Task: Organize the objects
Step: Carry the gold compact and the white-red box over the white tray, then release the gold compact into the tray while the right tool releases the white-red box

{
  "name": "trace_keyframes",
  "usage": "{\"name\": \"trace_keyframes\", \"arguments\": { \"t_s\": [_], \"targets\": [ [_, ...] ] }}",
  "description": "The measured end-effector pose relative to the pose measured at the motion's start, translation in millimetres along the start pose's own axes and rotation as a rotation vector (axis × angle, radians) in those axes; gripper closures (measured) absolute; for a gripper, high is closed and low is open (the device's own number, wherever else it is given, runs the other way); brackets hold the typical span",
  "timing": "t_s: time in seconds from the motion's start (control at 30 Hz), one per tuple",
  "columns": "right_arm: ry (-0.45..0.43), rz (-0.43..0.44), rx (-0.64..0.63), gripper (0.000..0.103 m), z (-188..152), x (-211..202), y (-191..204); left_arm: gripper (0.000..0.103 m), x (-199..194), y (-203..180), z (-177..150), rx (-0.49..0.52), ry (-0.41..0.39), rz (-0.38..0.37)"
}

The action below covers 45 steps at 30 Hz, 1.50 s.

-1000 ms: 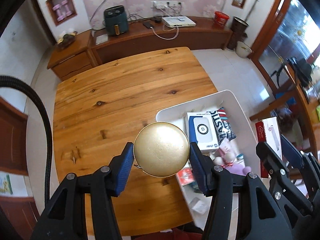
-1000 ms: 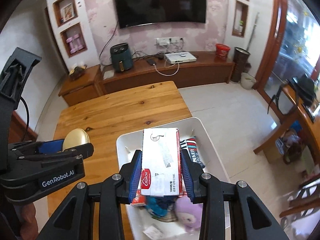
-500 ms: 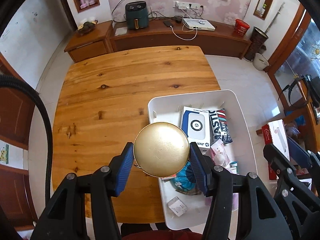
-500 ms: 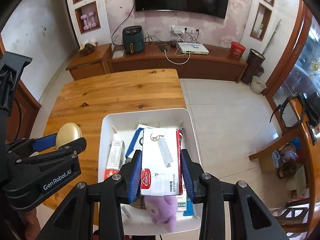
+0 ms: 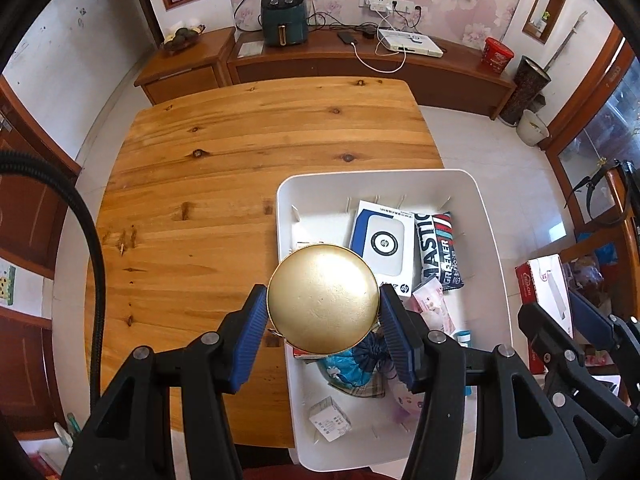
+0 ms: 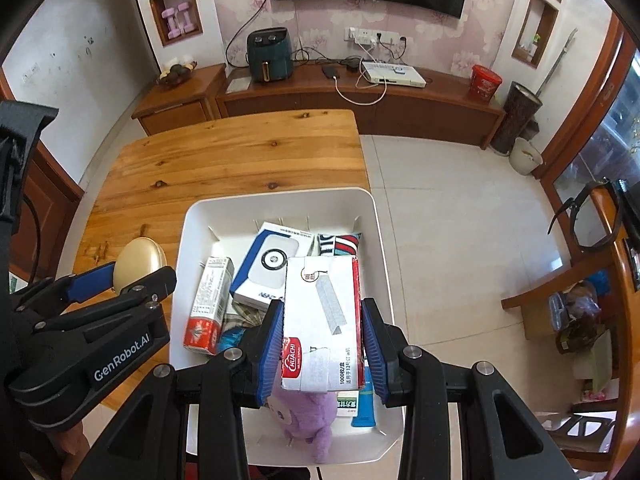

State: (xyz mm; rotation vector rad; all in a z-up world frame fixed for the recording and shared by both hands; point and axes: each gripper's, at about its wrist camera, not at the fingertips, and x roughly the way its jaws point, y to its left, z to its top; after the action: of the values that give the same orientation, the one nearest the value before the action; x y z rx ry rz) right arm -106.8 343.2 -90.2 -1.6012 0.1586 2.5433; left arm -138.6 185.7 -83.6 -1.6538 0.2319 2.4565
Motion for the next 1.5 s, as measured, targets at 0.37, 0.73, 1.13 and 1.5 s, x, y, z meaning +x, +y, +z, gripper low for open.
{"name": "trace_keyframes", "arguments": {
  "t_s": [0.37,0.73,1.13,1.5],
  "targets": [
    [0.042,0.001,-0.009,0.064,-1,22,-4,0.043,11,-6,-3,-0.015,0.033,0.008],
    [0.068,0.008,0.004,0.054,-4,41,-8,0.011,22,3,-6,-0.033,0.054,0.032],
    [0.061,0.006,0.016,0.051,-6,36,-11,0.004,17,10,-10,-0.061,0.06,0.02],
    [0.049,0.041,0.007,0.041,-2,21,6,0.004,-9,30,-13,-0.06,0.021,0.046]
  ]
}}
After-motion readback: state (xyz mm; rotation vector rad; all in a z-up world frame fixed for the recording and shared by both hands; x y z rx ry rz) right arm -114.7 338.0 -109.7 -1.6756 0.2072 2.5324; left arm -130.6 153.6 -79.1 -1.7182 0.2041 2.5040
